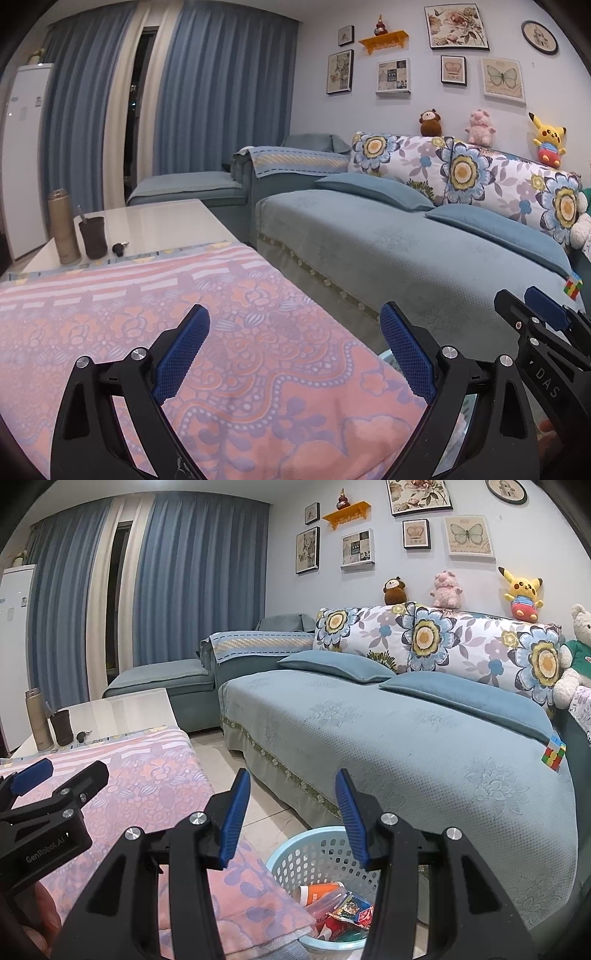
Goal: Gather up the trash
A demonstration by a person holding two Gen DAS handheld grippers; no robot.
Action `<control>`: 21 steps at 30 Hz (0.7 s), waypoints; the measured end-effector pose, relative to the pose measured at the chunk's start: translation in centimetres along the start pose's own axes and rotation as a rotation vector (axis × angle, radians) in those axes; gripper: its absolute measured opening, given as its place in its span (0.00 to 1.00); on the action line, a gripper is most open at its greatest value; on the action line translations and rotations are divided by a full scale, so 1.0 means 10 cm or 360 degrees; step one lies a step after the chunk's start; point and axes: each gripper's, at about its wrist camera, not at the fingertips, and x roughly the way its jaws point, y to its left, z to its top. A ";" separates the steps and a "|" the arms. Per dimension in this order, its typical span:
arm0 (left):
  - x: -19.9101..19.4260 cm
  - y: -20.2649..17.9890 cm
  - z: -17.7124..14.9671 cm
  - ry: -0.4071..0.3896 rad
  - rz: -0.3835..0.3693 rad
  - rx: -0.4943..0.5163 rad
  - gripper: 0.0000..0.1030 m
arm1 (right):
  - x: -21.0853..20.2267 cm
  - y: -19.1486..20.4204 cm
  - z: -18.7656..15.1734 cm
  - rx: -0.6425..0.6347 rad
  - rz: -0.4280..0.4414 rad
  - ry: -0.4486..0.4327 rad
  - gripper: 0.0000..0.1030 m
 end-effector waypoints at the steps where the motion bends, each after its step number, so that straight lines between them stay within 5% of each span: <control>1: 0.00 0.00 0.00 -0.0001 0.0003 0.0001 0.88 | 0.00 0.00 0.00 0.0001 0.0001 0.0000 0.43; 21: -0.04 -0.09 0.04 -0.0010 0.0025 0.0054 0.88 | 0.03 0.05 -0.02 -0.0009 0.0016 0.0009 0.43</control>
